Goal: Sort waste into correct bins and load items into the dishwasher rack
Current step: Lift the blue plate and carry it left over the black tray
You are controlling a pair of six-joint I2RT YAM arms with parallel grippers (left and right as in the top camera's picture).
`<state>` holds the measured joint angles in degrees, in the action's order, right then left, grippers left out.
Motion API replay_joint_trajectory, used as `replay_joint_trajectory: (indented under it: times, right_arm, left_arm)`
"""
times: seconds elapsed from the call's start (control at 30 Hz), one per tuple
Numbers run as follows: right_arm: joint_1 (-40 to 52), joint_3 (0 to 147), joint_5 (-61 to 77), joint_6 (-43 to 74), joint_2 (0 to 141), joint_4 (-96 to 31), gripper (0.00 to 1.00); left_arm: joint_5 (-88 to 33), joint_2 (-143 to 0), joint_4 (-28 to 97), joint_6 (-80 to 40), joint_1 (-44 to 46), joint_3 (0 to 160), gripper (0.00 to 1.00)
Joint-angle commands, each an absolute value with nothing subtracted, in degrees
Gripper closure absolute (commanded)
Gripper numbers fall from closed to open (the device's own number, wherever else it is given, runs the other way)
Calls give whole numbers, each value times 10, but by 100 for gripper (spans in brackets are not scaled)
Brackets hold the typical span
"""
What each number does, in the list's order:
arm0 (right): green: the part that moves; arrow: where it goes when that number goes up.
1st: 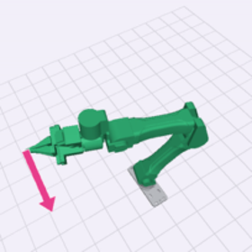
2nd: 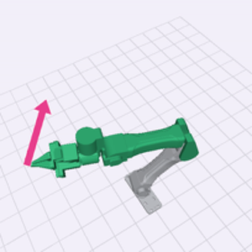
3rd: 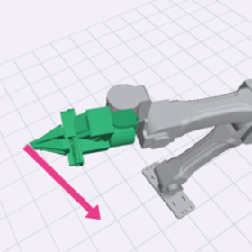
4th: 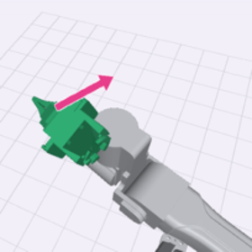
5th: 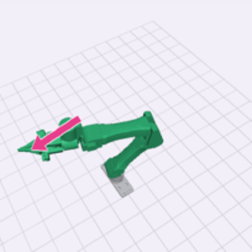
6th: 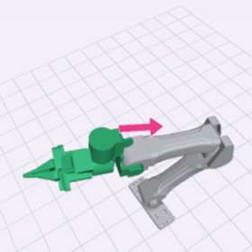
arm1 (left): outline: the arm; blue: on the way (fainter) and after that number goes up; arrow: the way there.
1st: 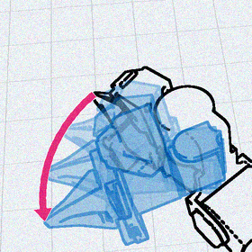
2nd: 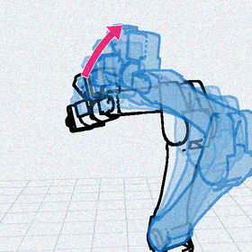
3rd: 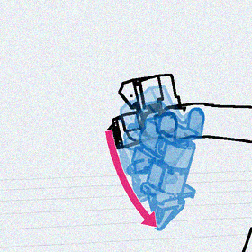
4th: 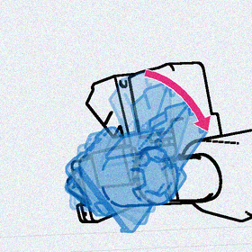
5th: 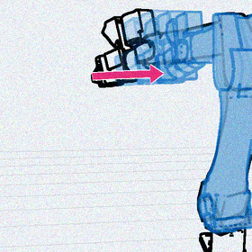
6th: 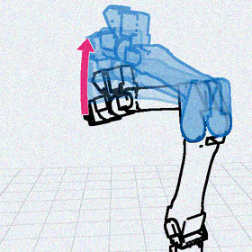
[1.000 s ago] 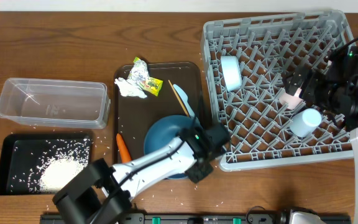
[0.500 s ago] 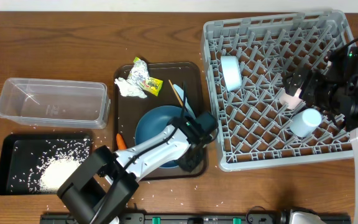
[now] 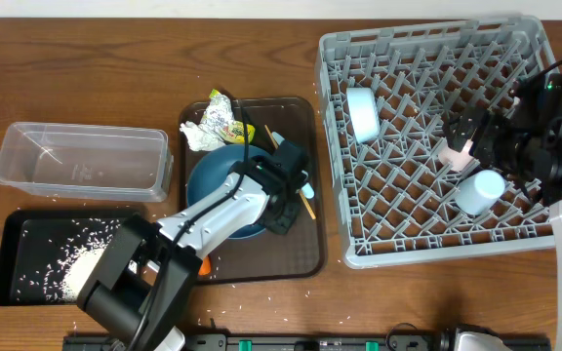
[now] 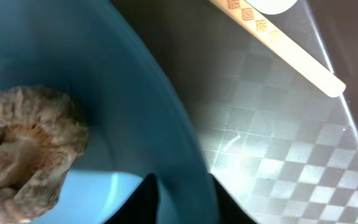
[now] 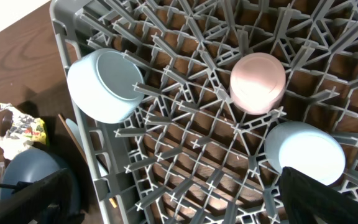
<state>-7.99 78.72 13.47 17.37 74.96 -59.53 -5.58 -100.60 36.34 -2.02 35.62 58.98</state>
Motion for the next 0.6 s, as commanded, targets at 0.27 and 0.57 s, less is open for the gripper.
replay_joint_trajectory:
  times: [0.27,0.57]
  right_arm:
    - [-82,790,135,171,749,-597,1]
    - [-82,790,135,171,749,-594,1]
  left_arm:
    - [-44,-997,381,-25,350,593,94]
    - [-44,-950,448,-43,356,644,94]
